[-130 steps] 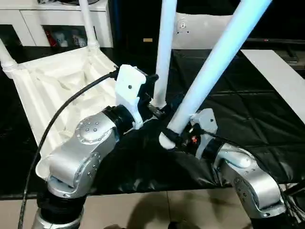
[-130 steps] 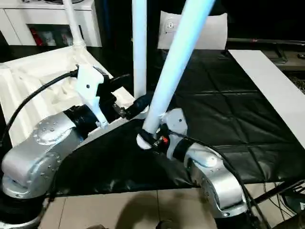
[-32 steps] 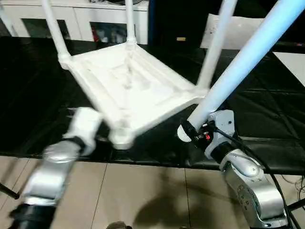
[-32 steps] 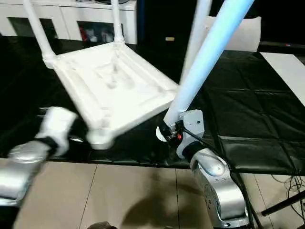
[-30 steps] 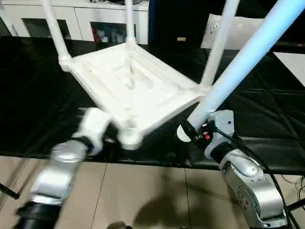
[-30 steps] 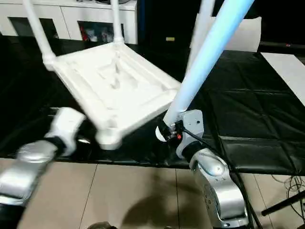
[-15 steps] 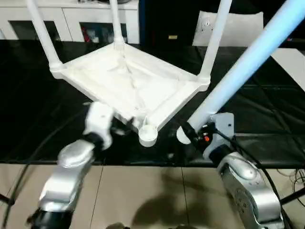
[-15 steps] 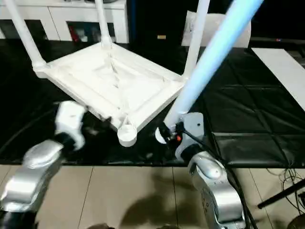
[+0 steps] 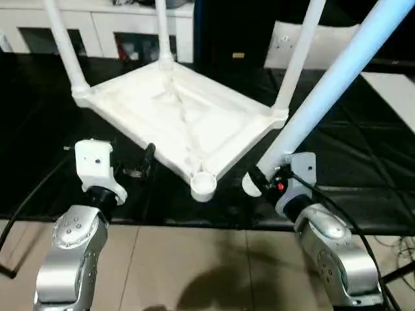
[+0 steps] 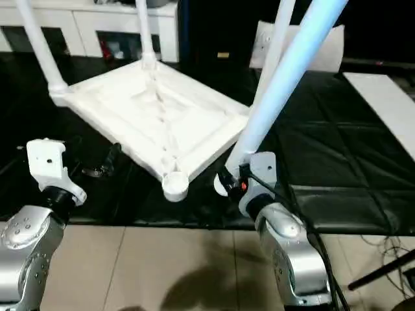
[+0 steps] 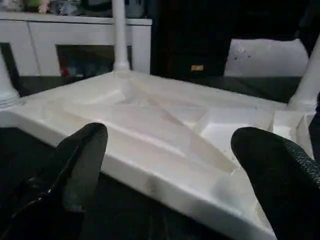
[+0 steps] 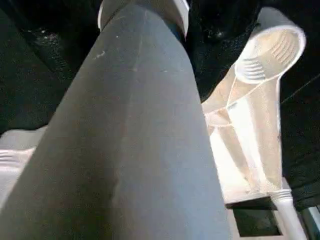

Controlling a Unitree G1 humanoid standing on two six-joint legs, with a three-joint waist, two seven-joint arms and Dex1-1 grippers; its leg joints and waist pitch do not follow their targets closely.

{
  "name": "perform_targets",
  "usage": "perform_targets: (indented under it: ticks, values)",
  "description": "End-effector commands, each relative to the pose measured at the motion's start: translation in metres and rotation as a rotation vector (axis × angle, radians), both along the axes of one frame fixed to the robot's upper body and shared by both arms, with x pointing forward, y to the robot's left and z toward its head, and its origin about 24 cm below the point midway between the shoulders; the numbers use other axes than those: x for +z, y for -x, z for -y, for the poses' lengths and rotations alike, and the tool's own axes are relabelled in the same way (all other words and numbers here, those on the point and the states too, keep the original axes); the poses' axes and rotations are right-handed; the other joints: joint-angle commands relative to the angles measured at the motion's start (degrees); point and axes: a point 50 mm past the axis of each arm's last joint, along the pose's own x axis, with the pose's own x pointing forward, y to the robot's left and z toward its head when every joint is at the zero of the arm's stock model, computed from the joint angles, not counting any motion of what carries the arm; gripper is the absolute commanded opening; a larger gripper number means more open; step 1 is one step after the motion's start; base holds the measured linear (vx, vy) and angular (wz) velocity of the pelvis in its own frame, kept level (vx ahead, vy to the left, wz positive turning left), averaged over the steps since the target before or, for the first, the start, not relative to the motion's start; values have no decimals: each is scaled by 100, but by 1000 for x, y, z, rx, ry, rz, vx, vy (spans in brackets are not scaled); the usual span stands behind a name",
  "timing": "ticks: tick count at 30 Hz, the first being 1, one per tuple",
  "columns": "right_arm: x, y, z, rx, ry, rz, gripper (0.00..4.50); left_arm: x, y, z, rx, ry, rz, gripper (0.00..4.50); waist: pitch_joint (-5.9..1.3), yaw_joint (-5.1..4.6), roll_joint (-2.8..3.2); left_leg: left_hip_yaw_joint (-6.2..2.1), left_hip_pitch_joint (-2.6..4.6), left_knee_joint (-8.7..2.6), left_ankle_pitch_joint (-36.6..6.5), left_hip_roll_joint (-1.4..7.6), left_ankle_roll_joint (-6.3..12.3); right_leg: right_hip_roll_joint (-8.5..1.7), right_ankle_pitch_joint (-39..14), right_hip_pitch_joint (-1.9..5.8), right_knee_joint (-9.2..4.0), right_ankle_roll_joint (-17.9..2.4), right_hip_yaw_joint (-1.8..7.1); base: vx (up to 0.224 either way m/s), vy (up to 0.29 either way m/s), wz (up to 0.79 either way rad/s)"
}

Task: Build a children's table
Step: Rotate table base

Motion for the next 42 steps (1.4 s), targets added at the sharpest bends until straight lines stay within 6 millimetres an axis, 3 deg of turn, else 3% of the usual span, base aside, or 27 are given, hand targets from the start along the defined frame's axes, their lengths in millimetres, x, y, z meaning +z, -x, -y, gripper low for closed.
perform_targets:
  ticks: [1, 3, 5, 7, 8, 9, 10, 11, 12, 13, 14, 15, 16, 17, 18, 19, 20, 21, 22, 23, 24, 25, 26, 29, 31, 34, 42]
  values:
    - [4, -3, 1, -9, -3, 23, 189, 2, -2, 2, -8, -22, 4, 450, -205, -102, 98, -356, 251, -671, -3690, 573, -14, -593, -3174, -27, -501, -274, 280, 79, 16, -7]
    - [4, -4, 1, -5, -9, 24, 189, 3, -3, 2, -8, -26, 6, 450, -266, -97, 77, -262, 135, -666, -3091, 498, 77, -690, -2532, 117, -469, -692, 409, 112, 0, -3]
    - [3, -4, 0, 1, -13, 21, 189, 3, -3, 2, -8, -27, 7, 450, -336, 23, 15, -49, -162, -439, -1664, 263, 332, -805, -2338, 452, -557, -1038, 606, 132, -4, -1]
    - [4, -4, -2, 26, -11, 24, 189, 4, -3, 1, -10, -35, 6, 450, -454, 245, -1, -97, -517, -38, -95, 121, 740, -932, -2010, 818, -599, -1113, 809, 162, 8, 2]
    - [4, -4, -2, 25, -23, 21, 189, 3, -3, 1, -15, -45, 1, 450, -513, 235, 170, 30, -80, -162, -115, 185, 340, -531, -1874, 547, -517, -1027, 956, 185, 20, -14]
    - [4, -4, -2, 25, -29, 25, 189, 3, -3, 1, -17, -50, 0, 450, -499, 42, 197, -384, 704, -572, 621, 829, 24, -113, -801, -211, 237, -389, 476, 203, 1, -37]
    - [5, -3, -2, 26, -47, 31, 189, 2, -2, 1, -23, -56, -3, 450, -572, -65, 133, -677, 1383, -520, 1287, 1417, 17, -428, -1034, -1100, 762, 219, 312, 203, 1, -37]
    - [6, -3, -2, 32, -46, 43, 189, 2, -2, 1, -27, -60, -5, 450, -555, -53, 20, -874, 1170, -476, 1751, 1274, 625, -529, -667, -1117, 920, 474, 310, 193, -31, -25]
    - [6, -2, -2, 35, -43, 45, 189, 2, -2, 1, -28, -62, -7, 450, -544, -113, 55, -499, 1053, -377, 2015, 930, 1388, -611, 105, -1283, 805, 339, 368, 107, 2, 6]
    - [6, -2, -2, 33, -33, 48, 189, 1, -2, 1, -30, -56, -11, 450, -507, -162, -121, 109, 713, -167, 1178, 74, 1420, -557, 1056, -920, 241, -237, 442, 107, 2, 6]
    - [5, -2, 0, 28, -20, 56, 189, 0, -1, 1, -23, -39, -20, 450, -545, -100, -317, 244, 352, -116, 427, -328, 1430, -500, 871, -397, 130, -305, 689, 82, 23, 17]
    - [5, -2, 0, 28, -17, 59, 189, 0, -1, 1, -22, -35, -22, 450, -552, 258, -284, 24, -302, 756, -668, -403, 1075, -1592, 804, 368, -294, -2164, 1666, 159, -9, 4]
    - [7, -1, 0, 38, -27, 74, 189, -1, -1, 1, -28, -34, -24, 450, -581, 308, -280, -292, -691, 1063, -344, -129, 466, -1533, 1601, 560, -69, -2964, 1552, 159, -9, 4]
    - [6, 0, 1, 35, -36, 64, 189, -1, 0, 1, -34, -33, -23, 450, -579, 256, -314, -363, -836, 1047, 42, -101, 231, -1396, 2415, 551, 86, -2901, 1347, 166, -23, -12]
    - [6, 0, 3, 31, -47, 67, 189, 0, 0, 0, -40, -17, -15, 450, -574, 250, -282, -415, -813, 757, 1017, -111, 17, -1159, 4253, 364, 231, -2502, 944, 109, -33, -13]
    - [7, 0, 3, 31, -48, 68, 189, 0, 1, 0, -40, -16, -13, 450, -491, 233, -108, -419, -652, 225, 1920, -47, 95, -868, 4272, 11, 182, -1953, 490, 109, -33, -13]
    - [7, 0, 3, 31, -49, 71, 189, 0, 1, -1, -41, -13, -10, 450, -496, 229, 29, -408, -653, -79, 2381, -23, 180, -665, 3851, 30, 246, -1593, 306, 56, -6, -25]
    - [8, -1, 5, 24, -39, 83, 189, -1, 1, -4, -44, -14, -22, 450, -521, 108, 209, -480, -756, -94, 3320, 130, 531, -183, 3242, 89, 494, -703, 160, 56, 6, -20]
    - [9, -1, 6, 24, -36, 89, 189, -2, 0, -6, -48, -17, -36, 450, -648, 181, 333, -694, -311, 44, 3950, 538, 814, -328, 2153, -283, 489, -349, 308, 56, 6, -20]
    - [10, -1, 6, 30, -44, 92, 189, -2, 0, -7, -55, -22, -42, 450, -687, 119, 282, -764, -244, 57, 4044, 655, 982, -473, 1828, -342, 456, -276, 448, 0, 0, 0]
    - [11, -1, 7, 29, -47, 98, 189, -2, 0, -8, -69, -30, -44, 450, -596, 181, 270, -622, -425, -17, 3525, 504, 940, -575, 1593, -243, 273, -422, 492, 0, 0, 0]
    - [12, -1, 8, 25, -50, 103, 189, -1, -1, -8, -82, -39, -45, 450, -519, 196, 156, -410, -559, -114, 1939, 338, 612, -627, 1237, -155, 147, -664, 553, 0, 0, 0]
    - [13, -1, 9, 19, -51, 108, 189, -1, -1, -9, -94, -48, -47, 450, -496, 206, 160, -356, -607, -192, 1167, 292, 422, -651, 905, -79, 101, -737, 551, -71, 33, -3]
    - [13, -1, 11, 16, -50, 113, 189, -2, -2, -11, -125, -108, -65, 450, -375, 192, 169, -272, -374, -452, -1690, 366, -226, -641, -1528, -192, -150, -740, 594, -87, 4, 2]
    - [12, -3, 13, 11, -50, 95, 189, -5, -3, -11, -241, -161, -109, 450, -298, 161, 143, -286, -327, -506, -2525, 349, -487, -700, -3033, -294, -306, -340, 645, -98, 0, -4]
    - [10, -3, 14, 3, -46, 80, 189, -7, -5, -12, -363, -226, -153, 450, -315, 146, 134, -312, -340, -549, -2542, 354, -542, -717, -3200, -288, -328, -164, 655, -68, 2, -11]
    - [7, 0, 11, 166, 7, 74, 189, -11, -7, -21, -773, -494, -291, 416, -373, 185, 122, -231, -392, -588, -1790, 378, -350, -680, -1936, -305, -196, -462, 714, 0, 0, 0]
